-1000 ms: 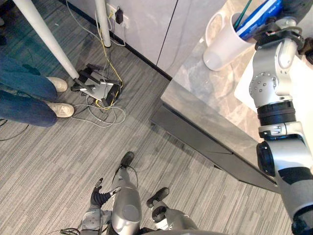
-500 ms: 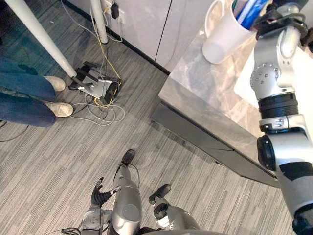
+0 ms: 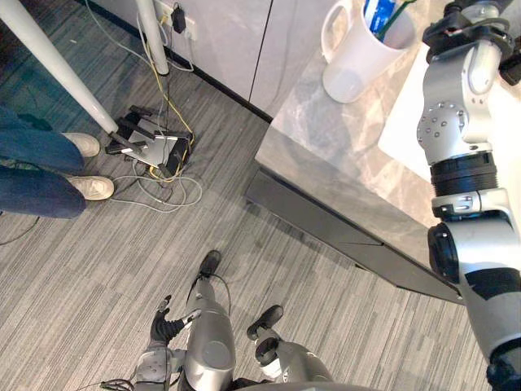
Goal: Organize washtable
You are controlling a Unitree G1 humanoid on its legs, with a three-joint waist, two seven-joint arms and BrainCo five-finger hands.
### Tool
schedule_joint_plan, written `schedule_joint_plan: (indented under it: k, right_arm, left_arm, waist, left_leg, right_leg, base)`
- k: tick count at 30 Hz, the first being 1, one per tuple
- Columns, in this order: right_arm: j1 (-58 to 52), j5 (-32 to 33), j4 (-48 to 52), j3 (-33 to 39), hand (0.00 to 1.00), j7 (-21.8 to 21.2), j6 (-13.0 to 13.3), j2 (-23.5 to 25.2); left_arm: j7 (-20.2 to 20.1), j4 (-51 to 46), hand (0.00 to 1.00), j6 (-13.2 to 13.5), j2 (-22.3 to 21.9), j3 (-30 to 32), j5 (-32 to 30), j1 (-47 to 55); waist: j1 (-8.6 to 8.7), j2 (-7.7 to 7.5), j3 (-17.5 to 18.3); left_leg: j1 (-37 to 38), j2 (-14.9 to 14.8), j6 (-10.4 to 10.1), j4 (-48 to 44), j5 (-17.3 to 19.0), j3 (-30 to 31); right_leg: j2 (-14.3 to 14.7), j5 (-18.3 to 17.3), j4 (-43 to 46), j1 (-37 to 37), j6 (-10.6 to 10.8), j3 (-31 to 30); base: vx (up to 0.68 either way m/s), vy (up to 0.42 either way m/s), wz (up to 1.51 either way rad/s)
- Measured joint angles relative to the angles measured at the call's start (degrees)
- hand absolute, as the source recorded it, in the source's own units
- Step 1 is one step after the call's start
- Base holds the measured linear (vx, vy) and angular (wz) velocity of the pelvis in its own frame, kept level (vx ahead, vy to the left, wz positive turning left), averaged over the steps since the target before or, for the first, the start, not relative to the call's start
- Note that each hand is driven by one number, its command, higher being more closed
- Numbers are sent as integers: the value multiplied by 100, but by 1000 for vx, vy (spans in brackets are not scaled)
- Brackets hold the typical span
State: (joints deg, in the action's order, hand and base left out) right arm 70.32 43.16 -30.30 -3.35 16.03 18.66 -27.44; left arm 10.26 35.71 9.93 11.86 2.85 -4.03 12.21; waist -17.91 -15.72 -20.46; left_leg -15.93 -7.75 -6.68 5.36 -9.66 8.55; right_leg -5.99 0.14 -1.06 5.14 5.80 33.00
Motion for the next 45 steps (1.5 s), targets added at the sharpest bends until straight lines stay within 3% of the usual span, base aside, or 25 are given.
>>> schedule_joint_plan:
  k: [5, 9, 13, 17, 19, 21, 22, 24, 28, 30, 34, 37, 39, 42, 45]
  right_arm:
    - [-111, -2, 4, 14, 0, 0, 0, -1]
    - [-523, -6, 395, 183, 0, 6, 6, -3]
    - [-1954, -250, 1659, 1237, 0, 144, 132, 41]
    - [-3491, -1130, 2726, 2263, 0, 662, 357, 495]
    - [-4341, -1711, 3245, 2642, 0, 922, 363, 593]
    - [-5385, -2779, 3858, 3127, 0, 1225, 326, 672]
    - [-5618, -2998, 3980, 3242, 0, 1272, 320, 729]
    - [-6445, -3792, 4336, 3477, 0, 1453, 158, 1125]
    - [-7959, -4823, 4665, 3312, 0, 1506, -177, 2181]
    - [-8879, -5314, 4149, 2977, 0, 1505, -402, 2777]
    - [-9779, -5276, 2544, 2454, 0, 1605, -718, 3396]
    - [-9955, -4655, 1053, 2313, 0, 1403, -812, 3451]
    - [-9799, -4372, -165, 2376, 0, 1140, -814, 3384]
    - [-9409, -4230, -1969, 2621, 0, 672, -1026, 3265]
    - [-9188, -4152, -2627, 2796, 0, 311, -1214, 3087]
  left_arm:
    - [1, 66, 0, 0, 28, 12, 0, 0]
    - [0, 164, 0, -4, 81, 65, -1, 8]
    - [-4, 331, 0, -24, 42, 161, -17, 8]
    - [84, 563, 0, -98, 1, 266, -140, 184]
    - [110, 708, 0, -103, -55, 327, -206, 311]
    - [123, 832, 0, -105, -173, 467, -310, 440]
    - [130, 846, 0, -103, -191, 474, -331, 468]
    - [142, 966, 0, -80, -332, 578, -336, 464]
    - [200, 1033, 0, -44, -589, 842, -335, 444]
    - [244, 1212, 0, -8, -632, 843, -333, 454]
    - [284, 1469, 0, 1, -712, 854, -181, 464]
    - [437, 1626, 0, 1, -826, 848, -71, 456]
    - [493, 1744, 0, 9, -823, 785, 39, 412]
    - [529, 1873, 0, 55, -796, 658, 275, 374]
    - [505, 2013, 0, 60, -754, 625, 321, 331]
  waist:
    - [45, -37, 20]
    - [151, -162, 115]
    - [207, -215, 247]
    - [496, -185, 704]
    - [637, -112, 1015]
    - [857, 96, 1332]
    - [914, 154, 1383]
    - [1094, 404, 1649]
    - [1270, 695, 1864]
    - [1341, 815, 1938]
    - [1415, 996, 1999]
    - [1430, 1190, 2115]
    - [1428, 1239, 2155]
    - [1420, 1272, 2164]
    - [1462, 1294, 2178]
  left_leg:
    - [98, -2, 0, 1, 0, -11]
    - [121, -3, -5, 1, -3, -69]
    - [280, 70, 2, 1, 5, -114]
    - [417, 102, 58, 2, 57, -257]
    - [480, 115, 75, 3, 99, -373]
    - [559, 137, 83, 4, 129, -440]
    - [603, 138, 85, 4, 141, -467]
    - [713, 128, 93, 4, 181, -604]
    - [958, 75, 69, 4, 276, -867]
    - [1111, 37, 35, 3, 355, -1057]
    - [1396, 43, 40, 3, 472, -1387]
    - [1496, 79, 76, 3, 562, -1594]
    - [1501, 89, 78, 4, 569, -1593]
    - [1479, 107, 80, 4, 571, -1484]
    - [1470, 157, 103, 4, 556, -1307]
  right_leg:
    - [-2, 2, 2, -93, -3, -7]
    - [-7, 7, 3, -95, -10, -40]
    - [-48, 6, 1, -242, -9, -66]
    - [-103, 6, 4, -297, -6, -185]
    - [-125, 8, 2, -295, -4, -260]
    - [-132, 8, -13, -296, -2, -350]
    - [-135, 7, -15, -300, 0, -376]
    - [-141, 11, -17, -316, -4, -509]
    - [-122, 17, -26, -395, -10, -770]
    - [-110, 19, -25, -403, -13, -986]
    - [-159, 12, -26, -530, -1, -1205]
    - [-217, -22, -24, -535, 63, -1300]
    - [-223, -25, -25, -540, 71, -1301]
    - [-220, -20, -78, -589, 85, -1234]
    - [-240, -1, -129, -689, 108, -1118]
  base:
    - [-1, 23, 0]
    - [-6, 26, -3]
    - [6, 41, -1]
    - [4, 40, -16]
    - [18, 22, -27]
    - [14, 8, -22]
    - [-7, 1, -23]
    - [-3, 2, -30]
    - [22, -9, -39]
    - [21, -10, -50]
    - [35, 15, -35]
    - [28, 20, -23]
    - [15, 3, -4]
    - [27, -11, 10]
    - [36, -8, 19]
